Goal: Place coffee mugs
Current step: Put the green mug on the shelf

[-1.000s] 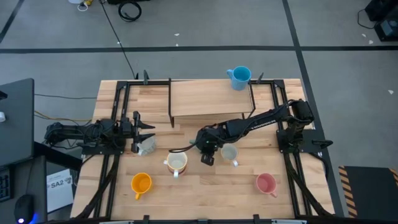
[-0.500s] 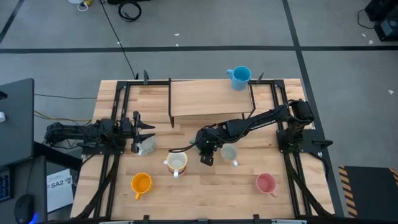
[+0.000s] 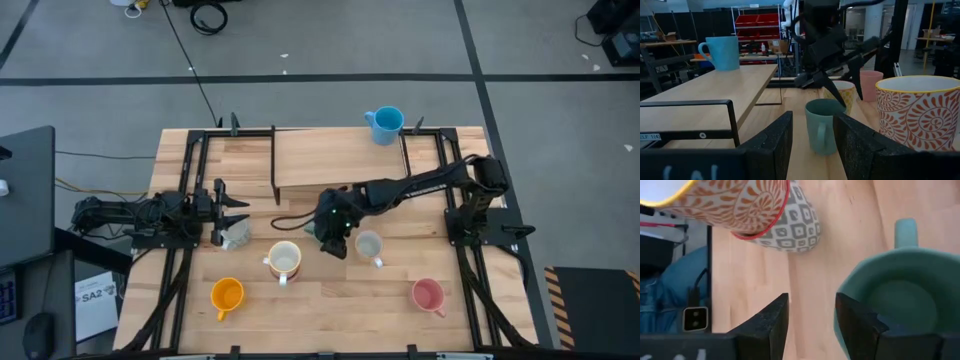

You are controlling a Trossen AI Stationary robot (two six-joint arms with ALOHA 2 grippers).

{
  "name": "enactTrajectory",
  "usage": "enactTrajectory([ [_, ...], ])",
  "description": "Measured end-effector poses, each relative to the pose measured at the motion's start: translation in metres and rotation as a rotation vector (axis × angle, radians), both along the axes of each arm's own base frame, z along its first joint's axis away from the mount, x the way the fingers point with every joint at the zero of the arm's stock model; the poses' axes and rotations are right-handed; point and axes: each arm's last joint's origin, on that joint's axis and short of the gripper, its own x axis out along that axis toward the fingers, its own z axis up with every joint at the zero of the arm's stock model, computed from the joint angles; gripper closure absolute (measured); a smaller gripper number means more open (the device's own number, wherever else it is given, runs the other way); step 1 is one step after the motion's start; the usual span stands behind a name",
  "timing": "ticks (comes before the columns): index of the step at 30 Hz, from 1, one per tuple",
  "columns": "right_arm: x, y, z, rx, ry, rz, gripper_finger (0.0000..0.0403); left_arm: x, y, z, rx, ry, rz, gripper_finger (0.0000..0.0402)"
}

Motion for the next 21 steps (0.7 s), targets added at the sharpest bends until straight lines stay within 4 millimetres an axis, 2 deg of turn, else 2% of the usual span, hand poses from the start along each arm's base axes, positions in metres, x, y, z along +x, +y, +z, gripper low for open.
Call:
enactTrajectory([
  [9, -0.005, -0.016, 0.014, 0.050, -0.019, -0.035, 0.0235, 0.000, 0.000, 0.000, 0.000, 0.000, 0.000, 0.0253],
  [13, -0.011, -0.019, 0.027, 0.051, -0.044, -0.044, 0.0235, 0.000, 0.000, 0.000, 0.000, 0.000, 0.000, 0.0253],
  [17, -0.024, -0.021, 0.042, -0.015, -0.040, -0.096, 0.0235, 0.000, 0.000, 0.000, 0.000, 0.000, 0.000, 0.0253],
  [21, -0.037, -0.026, 0.051, -0.151, -0.002, -0.207, 0.0235, 0.000, 0.000, 0.000, 0.000, 0.000, 0.000, 0.0253],
])
